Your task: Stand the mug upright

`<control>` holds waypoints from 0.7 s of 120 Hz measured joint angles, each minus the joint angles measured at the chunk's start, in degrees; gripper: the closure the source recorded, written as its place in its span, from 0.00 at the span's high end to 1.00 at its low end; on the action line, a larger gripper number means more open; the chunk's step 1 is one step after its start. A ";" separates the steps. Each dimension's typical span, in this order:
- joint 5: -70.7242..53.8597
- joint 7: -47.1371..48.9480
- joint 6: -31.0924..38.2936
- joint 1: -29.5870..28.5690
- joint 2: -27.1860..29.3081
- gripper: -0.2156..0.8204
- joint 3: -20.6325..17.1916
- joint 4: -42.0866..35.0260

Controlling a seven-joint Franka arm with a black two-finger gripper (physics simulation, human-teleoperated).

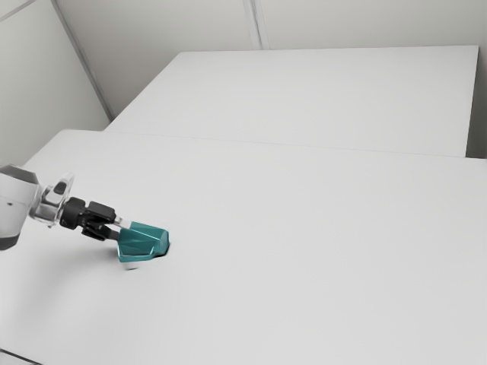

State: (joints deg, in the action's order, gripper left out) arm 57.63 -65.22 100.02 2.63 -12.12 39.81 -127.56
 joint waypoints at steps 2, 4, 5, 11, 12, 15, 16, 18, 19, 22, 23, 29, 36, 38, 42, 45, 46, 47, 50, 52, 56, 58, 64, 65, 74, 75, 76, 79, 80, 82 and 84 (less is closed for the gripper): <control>0.14 -0.22 -0.06 -0.02 -0.07 0.68 0.00 0.00; 0.30 -0.43 -0.11 -0.01 -0.16 0.67 0.00 0.00; 0.39 -0.54 -0.13 -0.02 -0.25 0.67 0.00 0.00; 0.84 -1.14 -0.28 0.00 -0.67 0.65 -0.04 0.01; 0.90 -1.23 -0.30 0.00 -0.72 0.65 -0.05 0.01; 1.17 -1.51 -0.35 0.01 -0.81 0.64 -0.10 0.01; 1.25 -1.60 -0.37 0.01 -0.84 0.64 -0.12 0.01; 1.42 -1.78 -0.40 0.00 -0.91 0.63 -0.22 0.01; 1.49 -1.87 -0.42 0.00 -0.94 0.63 -0.26 0.01; 1.76 -2.12 -0.46 0.01 -1.11 0.62 -0.40 0.01; 1.85 -2.20 -0.47 0.01 -1.15 0.62 -0.44 0.01; 2.36 -2.67 -0.54 -0.02 -1.41 0.60 -0.77 0.02; 2.95 -3.17 -0.60 -0.05 -1.72 0.58 -1.02 0.02; 3.11 -3.30 -0.62 -0.05 -1.84 0.58 -1.12 0.02; 3.37 -3.56 -0.65 -0.05 -2.01 0.57 -1.29 0.02; 3.58 -3.74 -0.66 -0.05 -2.08 0.55 -1.37 0.02; 3.65 -3.80 -0.67 -0.05 -2.10 0.55 -1.39 0.02; 3.72 -3.86 -0.67 -0.05 -2.12 0.54 -1.40 0.02; 3.91 -4.03 -0.69 -0.05 -2.15 0.52 -1.44 0.02; 4.02 -4.14 -0.69 -0.05 -2.16 0.51 -1.45 0.02; 4.20 -4.35 -0.72 -0.06 -2.18 0.48 -1.47 0.02; 4.27 -4.45 -0.75 -0.06 -2.19 0.47 -1.48 0.02; 4.47 -4.75 -0.91 -0.06 -2.20 0.43 -1.49 0.02; 4.49 -4.80 -0.94 -0.06 -2.20 0.42 -1.49 0.02; 4.91 -5.22 -1.31 -0.06 -2.15 0.37 -1.50 -0.01; 4.98 -5.27 -1.36 -0.06 -2.13 0.37 -1.50 -0.02; 5.06 -5.32 -1.41 -0.06 -2.12 0.36 -1.50 -0.02; 5.30 -5.49 -1.57 -0.07 -2.09 0.35 -1.48 -0.04; 5.37 -5.55 -1.63 -0.07 -2.08 0.34 -1.48 -0.05; 5.51 -5.66 -1.77 -0.07 -2.04 0.33 -1.48 -0.05; 5.62 -5.77 -1.91 -0.06 -2.00 0.32 -1.47 -0.06</control>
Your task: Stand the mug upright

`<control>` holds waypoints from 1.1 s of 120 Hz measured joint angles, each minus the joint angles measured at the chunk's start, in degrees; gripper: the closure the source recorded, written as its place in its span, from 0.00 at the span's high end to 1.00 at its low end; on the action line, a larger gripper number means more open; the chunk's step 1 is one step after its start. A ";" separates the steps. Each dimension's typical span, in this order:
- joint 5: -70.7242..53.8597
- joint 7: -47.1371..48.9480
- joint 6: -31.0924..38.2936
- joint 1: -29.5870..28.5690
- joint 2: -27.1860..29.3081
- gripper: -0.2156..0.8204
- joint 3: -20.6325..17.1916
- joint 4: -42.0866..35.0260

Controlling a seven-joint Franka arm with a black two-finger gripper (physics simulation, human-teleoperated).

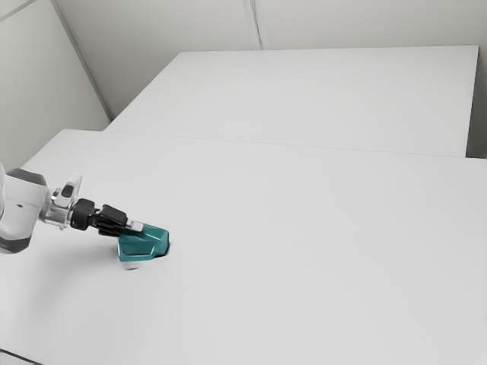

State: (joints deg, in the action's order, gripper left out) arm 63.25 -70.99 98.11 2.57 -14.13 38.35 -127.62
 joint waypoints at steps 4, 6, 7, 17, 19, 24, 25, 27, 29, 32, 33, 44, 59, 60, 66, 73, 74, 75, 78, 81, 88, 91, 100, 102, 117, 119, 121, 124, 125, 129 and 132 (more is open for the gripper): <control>0.19 -0.21 -0.27 0.00 0.18 0.30 0.03 -0.01; 0.27 -0.32 -0.42 0.01 0.26 0.29 0.03 -0.01; 0.31 -0.37 -0.50 0.02 0.29 0.29 0.04 -0.01; 0.64 -0.83 -1.26 0.07 0.56 0.24 0.05 -0.02; 0.68 -0.92 -1.42 0.08 0.59 0.23 0.05 -0.03; 0.99 -1.15 -1.79 0.08 0.64 0.21 0.09 -0.07; 1.06 -1.20 -1.87 0.08 0.64 0.20 0.10 -0.07; 1.17 -1.29 -2.03 0.08 0.67 0.20 0.11 -0.08; 1.28 -1.37 -2.21 0.08 0.67 0.19 0.12 -0.09; 1.42 -1.50 -2.45 0.10 0.70 0.18 0.15 -0.09; 1.46 -1.54 -2.53 0.11 0.71 0.17 0.16 -0.09; 1.79 -1.94 -3.18 0.35 1.05 0.13 0.19 -0.10; 2.26 -2.41 -3.72 0.70 1.62 0.09 0.18 -0.23; 2.28 -2.43 -3.75 0.71 1.66 0.09 0.19 -0.24; 2.37 -2.58 -3.88 0.86 2.18 0.08 0.20 -0.24; 2.45 -2.70 -3.97 1.23 3.17 0.07 0.22 -0.24; 2.46 -2.71 -3.98 1.31 3.33 0.07 0.22 -0.23; 2.46 -2.72 -3.98 1.38 3.46 0.07 0.22 -0.22; 2.48 -2.72 -4.00 1.63 3.88 0.06 0.23 -0.24; 2.48 -2.70 -4.01 1.86 4.31 0.06 0.23 -0.26; 2.47 -2.57 -3.95 2.53 5.52 0.05 0.30 -0.21; 2.37 -2.44 -3.83 2.80 6.18 0.05 0.34 -0.21; 1.84 -1.86 -3.13 3.80 8.02 0.05 0.24 -0.16; 1.55 -1.65 -2.85 3.83 8.46 0.05 0.03 -0.12; -2.58 0.78 0.21 3.23 10.66 0.04 -3.41 2.18; -3.33 1.24 0.63 3.09 10.75 0.04 -4.06 2.92; -4.15 1.74 1.13 2.97 10.82 0.04 -4.73 3.61; -5.43 2.50 1.93 2.85 10.91 0.04 -5.72 4.58; -5.92 2.78 2.22 2.76 10.94 0.04 -6.12 5.02; -8.07 3.96 3.41 2.60 11.04 0.04 -7.59 6.89; -10.04 4.95 4.27 2.62 11.10 0.04 -8.64 8.43</control>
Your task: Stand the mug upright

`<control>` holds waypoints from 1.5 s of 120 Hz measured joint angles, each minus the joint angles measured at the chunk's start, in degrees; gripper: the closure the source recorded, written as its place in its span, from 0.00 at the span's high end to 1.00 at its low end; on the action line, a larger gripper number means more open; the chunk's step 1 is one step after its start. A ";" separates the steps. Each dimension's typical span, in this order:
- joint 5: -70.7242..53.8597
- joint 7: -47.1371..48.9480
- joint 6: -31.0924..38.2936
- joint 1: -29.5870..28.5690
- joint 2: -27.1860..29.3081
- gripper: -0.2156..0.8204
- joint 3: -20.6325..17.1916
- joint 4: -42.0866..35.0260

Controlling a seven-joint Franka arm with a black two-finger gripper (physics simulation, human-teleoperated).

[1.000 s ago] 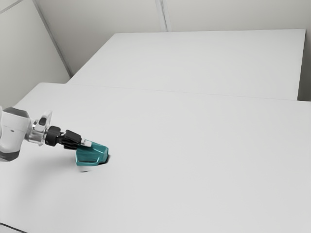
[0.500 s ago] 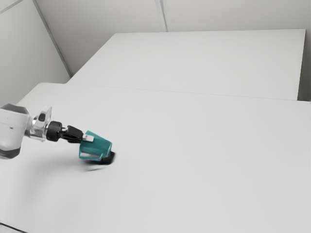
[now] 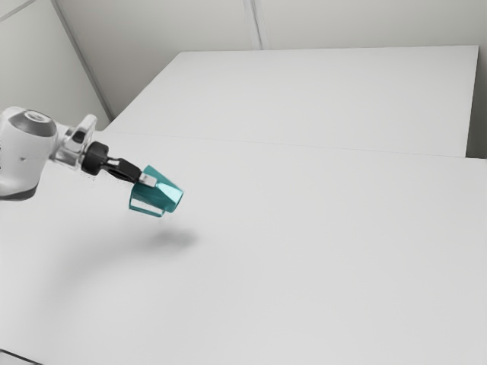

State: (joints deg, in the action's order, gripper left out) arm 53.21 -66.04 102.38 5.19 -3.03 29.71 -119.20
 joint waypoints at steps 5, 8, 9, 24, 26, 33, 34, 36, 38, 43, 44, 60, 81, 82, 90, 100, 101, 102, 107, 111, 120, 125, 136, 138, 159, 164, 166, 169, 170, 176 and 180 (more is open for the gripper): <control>-3.28 1.72 1.45 0.11 0.08 0.04 -1.71 1.90; -4.98 2.76 2.29 0.26 0.10 0.04 -2.65 2.54; -5.59 3.11 2.59 0.25 0.10 0.04 -3.03 2.72; -14.64 8.40 7.00 1.12 0.13 0.04 -7.46 4.01; -15.85 9.07 7.65 1.18 0.13 0.04 -8.02 4.07; -19.87 11.39 9.86 1.48 0.07 0.04 -9.62 4.11; -20.51 11.72 10.16 1.53 0.07 0.04 -9.81 4.13; -21.75 12.38 10.76 1.60 0.07 0.04 -10.18 4.14; -22.95 13.03 11.41 1.62 0.08 0.04 -10.57 4.13; -25.70 14.62 12.91 1.44 0.05 0.04 -11.61 4.14; -26.23 14.94 13.19 1.42 0.05 0.04 -11.78 4.14; -33.88 19.78 17.30 0.70 -0.15 0.04 -14.41 4.18; -40.78 25.51 21.41 0.76 -0.62 0.05 -16.27 4.29; -41.11 25.78 21.54 0.78 -0.63 0.05 -16.32 4.30; -43.11 27.81 22.45 0.70 -0.82 0.05 -16.90 4.42; -45.17 30.21 23.41 0.69 -1.24 0.05 -17.44 4.46; -45.37 30.45 23.50 0.69 -1.32 0.05 -17.48 4.48; -45.56 30.68 23.59 0.70 -1.39 0.05 -17.52 4.49; -46.33 31.80 23.98 0.74 -1.79 0.05 -17.65 4.56; -46.79 32.65 24.25 0.69 -2.31 0.05 -17.78 4.84; -47.48 34.40 24.95 0.60 -3.54 0.05 -18.08 5.25; -47.74 35.28 25.45 0.61 -4.05 0.05 -18.14 5.32; -48.07 37.04 26.27 0.54 -4.67 0.05 -18.44 5.38; -48.11 37.34 26.39 0.57 -4.71 0.05 -18.52 5.37; -48.32 40.20 27.10 0.81 -4.66 0.05 -19.28 5.02; -48.34 40.83 27.18 0.94 -4.71 0.05 -19.63 4.92; -48.34 41.08 27.21 0.97 -4.74 0.05 -19.76 4.90; -48.35 41.43 27.25 0.98 -4.83 0.05 -19.98 4.87; -48.35 41.55 27.27 1.00 -4.86 0.05 -20.04 4.86; -48.36 42.24 27.33 1.02 -5.07 0.05 -20.37 4.84; -48.37 42.68 27.37 1.04 -5.24 0.05 -20.54 4.84</control>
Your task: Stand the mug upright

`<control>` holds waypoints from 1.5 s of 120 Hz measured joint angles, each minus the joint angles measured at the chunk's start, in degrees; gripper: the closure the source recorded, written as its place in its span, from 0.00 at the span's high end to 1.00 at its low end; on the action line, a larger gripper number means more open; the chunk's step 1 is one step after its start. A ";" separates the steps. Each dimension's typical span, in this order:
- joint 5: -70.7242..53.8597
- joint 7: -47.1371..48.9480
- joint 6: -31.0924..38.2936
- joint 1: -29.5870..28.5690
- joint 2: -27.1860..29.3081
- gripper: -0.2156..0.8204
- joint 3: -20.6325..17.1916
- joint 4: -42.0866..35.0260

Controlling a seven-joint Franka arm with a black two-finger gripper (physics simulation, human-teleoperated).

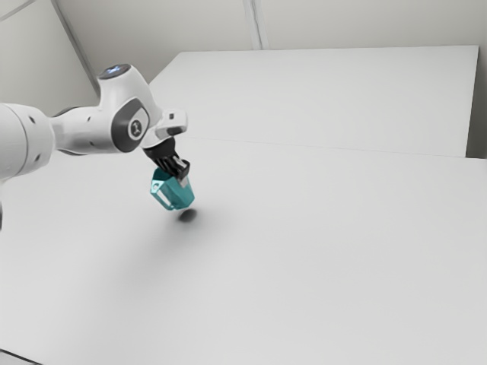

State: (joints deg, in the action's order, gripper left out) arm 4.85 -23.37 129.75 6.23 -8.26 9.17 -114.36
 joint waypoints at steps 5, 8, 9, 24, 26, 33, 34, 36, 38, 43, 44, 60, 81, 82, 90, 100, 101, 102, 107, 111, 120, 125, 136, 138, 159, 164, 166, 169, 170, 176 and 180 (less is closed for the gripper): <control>0.00 0.51 0.05 0.02 -0.39 0.05 -0.11 0.00; -0.01 0.80 0.08 0.01 -0.64 0.05 -0.14 0.01; -0.01 0.90 0.10 0.00 -0.72 0.05 -0.15 0.00; 0.02 2.17 0.22 -0.05 -1.83 0.06 -0.19 0.07; 0.02 2.33 0.23 -0.06 -2.03 0.06 -0.19 0.07; 0.05 2.82 0.26 -0.12 -2.55 0.06 -0.19 0.12; 0.05 2.89 0.27 -0.13 -2.64 0.06 -0.20 0.13; 0.05 3.02 0.27 -0.15 -2.78 0.06 -0.21 0.15; 0.06 3.15 0.28 -0.17 -2.92 0.06 -0.22 0.18; 0.07 3.45 0.29 -0.20 -3.28 0.06 -0.21 0.22; 0.07 3.51 0.30 -0.21 -3.34 0.06 -0.20 0.22; 0.18 4.33 0.52 -0.37 -4.35 0.06 -0.23 0.33; 0.82 4.93 0.75 -0.42 -4.97 0.13 -0.24 0.34; 0.85 4.94 0.75 -0.42 -4.98 0.14 -0.25 0.34; 1.07 5.06 0.78 -0.41 -4.94 0.20 -0.26 0.34; 1.22 5.19 0.80 -0.42 -4.66 0.25 -0.22 0.34; 1.23 5.20 0.80 -0.42 -4.58 0.26 -0.22 0.34; 1.23 5.21 0.80 -0.42 -4.52 0.26 -0.22 0.34; 1.27 5.27 0.78 -0.42 -4.10 0.29 -0.21 0.34; 1.28 5.31 0.75 -0.42 -3.60 0.30 -0.21 0.34; 1.27 5.39 0.63 -0.42 -2.17 0.32 -0.14 0.34; 1.22 5.43 0.55 -0.42 -1.37 0.33 -0.13 0.36; 0.86 5.50 0.32 -0.34 0.61 0.35 -0.01 0.42; 0.79 5.50 0.25 -0.33 1.05 0.36 0.00 0.42; -1.97 5.55 -3.05 -0.22 5.88 0.44 0.40 3.23; -3.18 5.54 -4.24 -0.32 6.84 0.49 0.40 4.40; -3.58 5.54 -4.77 -0.35 7.20 0.51 0.40 4.91; -4.09 5.53 -5.61 -0.39 7.56 0.54 0.43 5.80; -4.25 5.53 -5.90 -0.40 7.65 0.54 0.44 6.15; -5.56 5.52 -7.85 -0.60 7.96 0.59 0.39 8.73; -6.33 5.52 -9.36 -0.73 8.07 0.62 0.36 10.73</control>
State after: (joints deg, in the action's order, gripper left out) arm -1.48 -17.84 120.39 5.50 -0.19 9.53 -103.63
